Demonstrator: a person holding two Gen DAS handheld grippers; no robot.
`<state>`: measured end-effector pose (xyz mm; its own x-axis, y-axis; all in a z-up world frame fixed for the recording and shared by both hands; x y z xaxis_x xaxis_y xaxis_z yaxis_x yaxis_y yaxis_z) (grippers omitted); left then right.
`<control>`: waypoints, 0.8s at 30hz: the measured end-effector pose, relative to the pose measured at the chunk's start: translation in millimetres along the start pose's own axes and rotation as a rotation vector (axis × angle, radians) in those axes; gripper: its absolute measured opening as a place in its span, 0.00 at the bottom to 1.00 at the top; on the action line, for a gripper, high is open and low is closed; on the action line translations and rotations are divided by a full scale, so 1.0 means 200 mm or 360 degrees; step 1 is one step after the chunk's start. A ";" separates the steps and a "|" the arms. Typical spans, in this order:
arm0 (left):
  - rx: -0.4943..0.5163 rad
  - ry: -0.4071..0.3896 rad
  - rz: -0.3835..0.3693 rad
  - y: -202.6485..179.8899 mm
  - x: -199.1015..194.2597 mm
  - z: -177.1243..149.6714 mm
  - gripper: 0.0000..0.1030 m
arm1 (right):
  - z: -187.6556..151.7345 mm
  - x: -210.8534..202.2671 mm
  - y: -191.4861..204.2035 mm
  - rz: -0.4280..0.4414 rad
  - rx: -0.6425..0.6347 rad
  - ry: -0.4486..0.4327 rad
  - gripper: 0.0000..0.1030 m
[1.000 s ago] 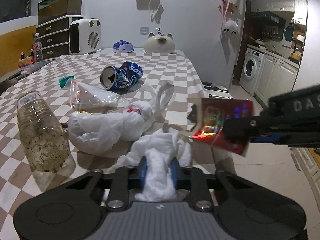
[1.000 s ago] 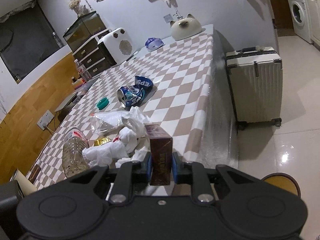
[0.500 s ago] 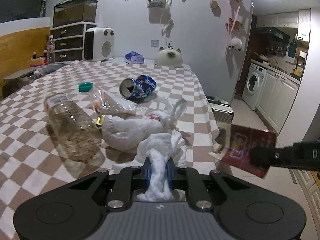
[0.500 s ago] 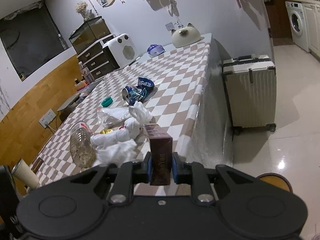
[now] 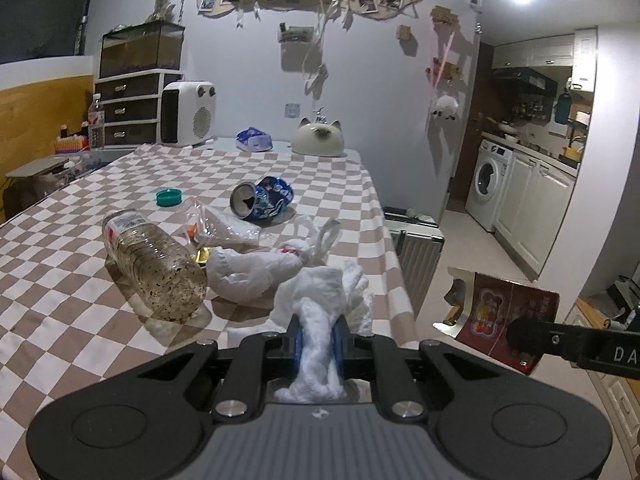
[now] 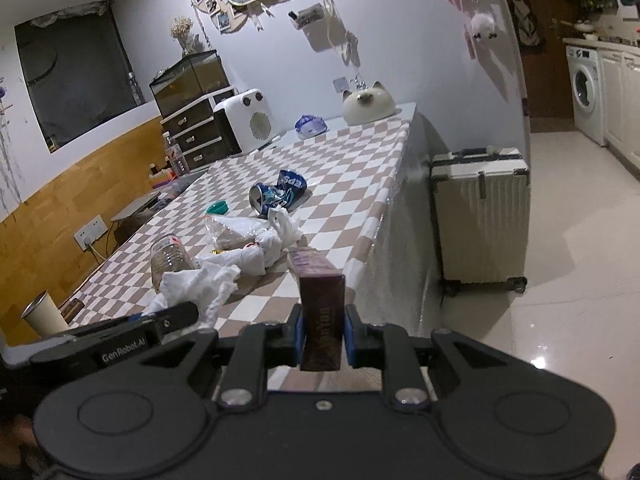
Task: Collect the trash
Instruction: 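Carry the tissue and red box in both tools over the yellow wastebasket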
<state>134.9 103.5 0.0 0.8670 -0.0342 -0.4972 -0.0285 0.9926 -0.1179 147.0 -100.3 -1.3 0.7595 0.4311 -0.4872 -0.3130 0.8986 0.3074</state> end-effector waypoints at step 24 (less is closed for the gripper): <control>0.0194 0.0127 -0.0357 -0.70 0.16 -0.23 0.15 | -0.20 -0.40 -0.54 -0.0396 0.0109 -0.0132 0.20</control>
Point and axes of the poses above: each gripper's, at about its wrist camera, not at the fingertips, and x roughly the way its jaws point, y to its left, z to its top, the point moved 3 cm from there along x, roughly the way its jaws point, and after that the axes turned 2 degrees about -x, right-handed, at the moved point
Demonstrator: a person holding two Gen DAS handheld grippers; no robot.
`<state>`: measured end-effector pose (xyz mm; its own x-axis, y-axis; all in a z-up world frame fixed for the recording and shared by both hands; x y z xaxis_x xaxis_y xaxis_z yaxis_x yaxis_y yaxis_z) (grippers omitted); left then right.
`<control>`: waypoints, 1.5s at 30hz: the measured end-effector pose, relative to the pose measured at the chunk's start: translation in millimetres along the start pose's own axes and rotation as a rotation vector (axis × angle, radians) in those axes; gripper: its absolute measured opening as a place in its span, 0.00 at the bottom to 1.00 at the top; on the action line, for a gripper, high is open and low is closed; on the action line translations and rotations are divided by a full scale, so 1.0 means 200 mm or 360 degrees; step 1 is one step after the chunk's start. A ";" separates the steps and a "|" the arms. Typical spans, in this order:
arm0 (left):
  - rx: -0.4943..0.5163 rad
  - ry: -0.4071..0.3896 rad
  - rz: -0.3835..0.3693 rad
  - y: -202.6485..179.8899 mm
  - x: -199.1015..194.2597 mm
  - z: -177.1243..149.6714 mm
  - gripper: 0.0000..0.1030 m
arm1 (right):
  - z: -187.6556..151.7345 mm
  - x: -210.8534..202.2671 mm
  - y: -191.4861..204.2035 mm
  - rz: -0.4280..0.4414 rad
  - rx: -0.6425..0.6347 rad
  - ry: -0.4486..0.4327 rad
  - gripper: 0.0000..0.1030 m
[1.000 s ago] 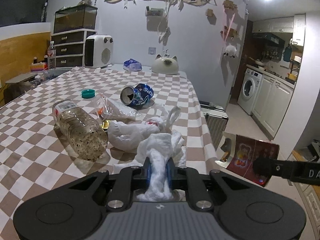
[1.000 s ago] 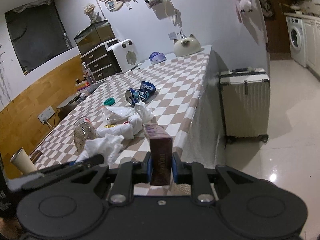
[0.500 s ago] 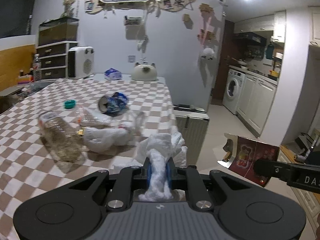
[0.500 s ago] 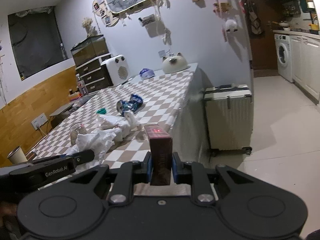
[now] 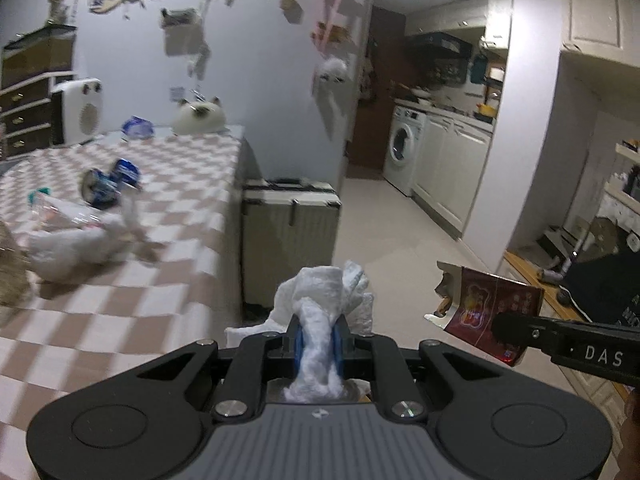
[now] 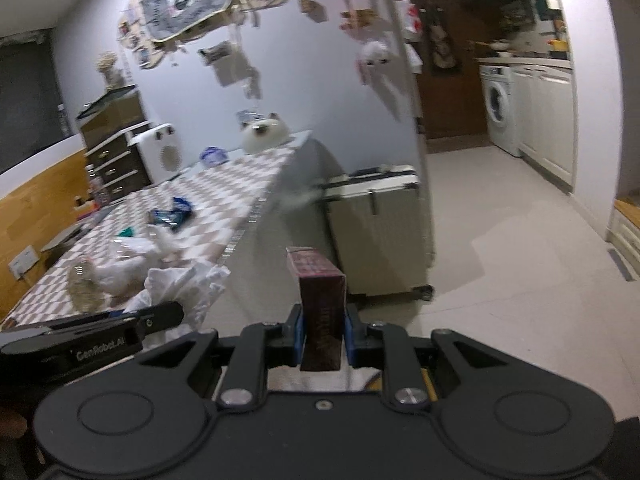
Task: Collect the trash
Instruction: 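Carry the tissue and red box in both tools over the yellow wastebasket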
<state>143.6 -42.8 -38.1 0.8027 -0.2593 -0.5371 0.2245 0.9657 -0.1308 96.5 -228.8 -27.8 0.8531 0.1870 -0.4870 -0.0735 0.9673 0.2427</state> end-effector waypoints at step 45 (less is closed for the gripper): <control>-0.0304 0.0801 0.0018 0.06 1.89 -0.98 0.16 | -0.87 1.44 -0.84 -0.0323 0.0371 0.0722 0.20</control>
Point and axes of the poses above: each gripper's, at about its wrist camera, not at the fingertips, and x roughly the way its jaws point, y to its left, z to its top, the point moved 3 cm from there along x, roughly the way its jaws point, and after that the axes turned 2 degrees about -x, right-handed, at the moved point
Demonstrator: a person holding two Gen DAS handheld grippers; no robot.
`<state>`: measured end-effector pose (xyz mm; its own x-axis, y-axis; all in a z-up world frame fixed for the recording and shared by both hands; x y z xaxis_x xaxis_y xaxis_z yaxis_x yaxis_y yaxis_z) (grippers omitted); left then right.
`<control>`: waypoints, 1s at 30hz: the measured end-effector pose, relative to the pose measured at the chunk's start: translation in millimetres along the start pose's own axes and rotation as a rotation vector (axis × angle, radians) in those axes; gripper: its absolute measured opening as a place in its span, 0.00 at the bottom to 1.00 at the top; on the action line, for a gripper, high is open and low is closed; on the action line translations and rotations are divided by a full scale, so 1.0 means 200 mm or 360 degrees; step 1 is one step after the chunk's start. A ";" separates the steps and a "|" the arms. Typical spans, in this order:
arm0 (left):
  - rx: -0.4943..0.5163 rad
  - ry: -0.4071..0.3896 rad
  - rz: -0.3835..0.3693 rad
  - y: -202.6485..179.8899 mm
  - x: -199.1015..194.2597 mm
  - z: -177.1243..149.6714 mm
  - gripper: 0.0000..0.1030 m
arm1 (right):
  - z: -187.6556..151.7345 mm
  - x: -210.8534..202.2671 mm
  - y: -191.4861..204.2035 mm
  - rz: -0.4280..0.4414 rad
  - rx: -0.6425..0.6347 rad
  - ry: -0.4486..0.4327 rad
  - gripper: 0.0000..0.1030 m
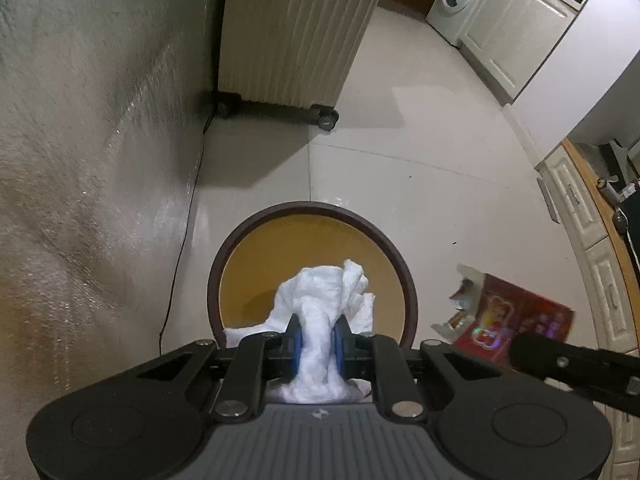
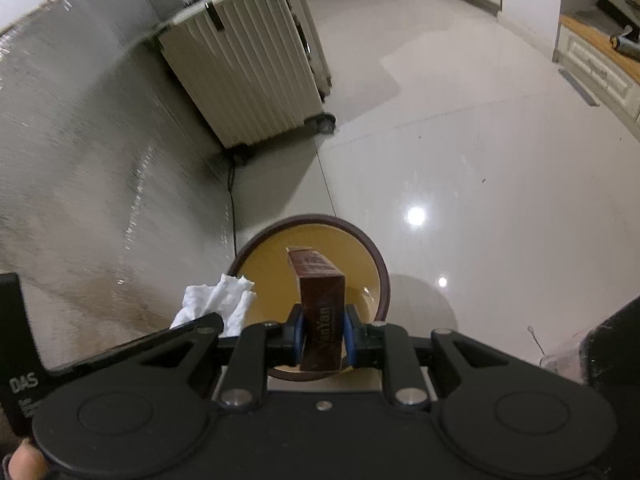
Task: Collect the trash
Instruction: 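Carry the tissue and red box in both tools over the yellow wastebasket, then open the left tool dropping the tissue while the right tool drops the red box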
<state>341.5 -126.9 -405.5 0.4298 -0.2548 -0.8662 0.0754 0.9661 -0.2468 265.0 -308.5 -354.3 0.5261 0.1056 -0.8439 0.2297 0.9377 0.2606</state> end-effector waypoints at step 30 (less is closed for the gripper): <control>-0.0023 0.0075 0.0079 0.08 0.27 0.13 0.20 | 0.12 0.59 0.07 -0.0050 -0.0035 0.0180 0.28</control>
Point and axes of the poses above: each gripper's, at about its wrist camera, not at the fingertips, and x roughly the way its jaws point, y to its left, z to its top, the point moved 3 cm from there along x, roughly the way its jaws point, and after that the axes turned 2 degrees about -x, right-handed, at the moved point
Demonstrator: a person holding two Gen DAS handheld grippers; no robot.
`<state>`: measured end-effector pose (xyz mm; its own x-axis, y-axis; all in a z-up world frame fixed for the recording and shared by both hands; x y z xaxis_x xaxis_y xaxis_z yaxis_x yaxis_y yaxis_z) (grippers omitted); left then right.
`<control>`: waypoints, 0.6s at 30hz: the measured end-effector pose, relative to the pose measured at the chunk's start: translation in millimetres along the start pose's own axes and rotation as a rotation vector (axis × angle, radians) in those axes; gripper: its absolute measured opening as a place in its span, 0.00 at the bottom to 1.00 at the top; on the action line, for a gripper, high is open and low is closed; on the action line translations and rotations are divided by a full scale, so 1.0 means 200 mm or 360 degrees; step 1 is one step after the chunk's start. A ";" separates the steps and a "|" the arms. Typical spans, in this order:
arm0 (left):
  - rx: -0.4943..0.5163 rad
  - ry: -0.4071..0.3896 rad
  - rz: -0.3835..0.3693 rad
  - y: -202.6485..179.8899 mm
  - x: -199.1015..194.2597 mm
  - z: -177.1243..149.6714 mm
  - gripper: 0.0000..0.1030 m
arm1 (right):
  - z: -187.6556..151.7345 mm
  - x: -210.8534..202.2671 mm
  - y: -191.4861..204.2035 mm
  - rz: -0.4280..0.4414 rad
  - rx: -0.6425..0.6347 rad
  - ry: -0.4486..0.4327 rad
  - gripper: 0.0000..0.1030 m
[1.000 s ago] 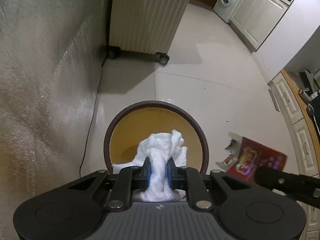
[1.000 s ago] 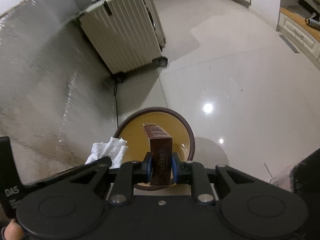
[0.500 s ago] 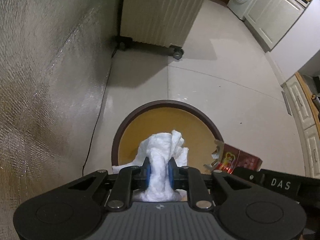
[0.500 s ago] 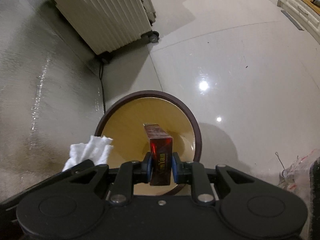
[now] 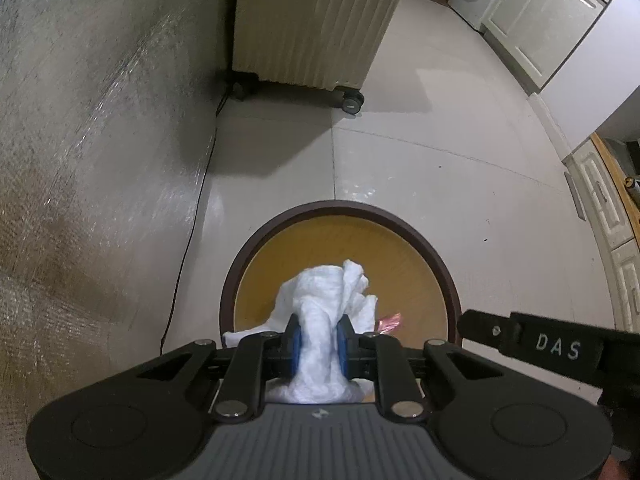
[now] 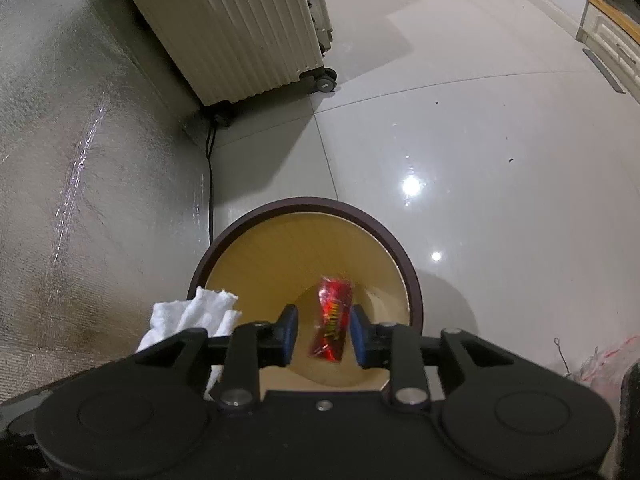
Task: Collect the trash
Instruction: 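Open the left tool dropping the tissue while the right tool drops the red box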
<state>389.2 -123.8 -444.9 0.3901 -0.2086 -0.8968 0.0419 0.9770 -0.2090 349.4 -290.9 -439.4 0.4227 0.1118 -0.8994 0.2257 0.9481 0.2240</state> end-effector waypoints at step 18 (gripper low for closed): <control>0.0044 0.0157 0.0043 0.03 0.00 -0.06 0.57 | -0.07 0.00 -0.09 -0.0033 0.0032 0.0077 0.29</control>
<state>377.6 -118.7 -450.8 0.2988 -0.1840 -0.9364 0.0587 0.9829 -0.1744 334.1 -304.1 -449.0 0.3746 0.1070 -0.9210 0.2517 0.9443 0.2121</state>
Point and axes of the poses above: each gripper's, at about its wrist camera, not at the fingertips, and x roughly the way its jaws point, y to its left, z to its top, the point moved 3 cm from there along x, roughly the way its jaws point, and after that the axes turned 2 degrees about -x, right-handed, at the moved point
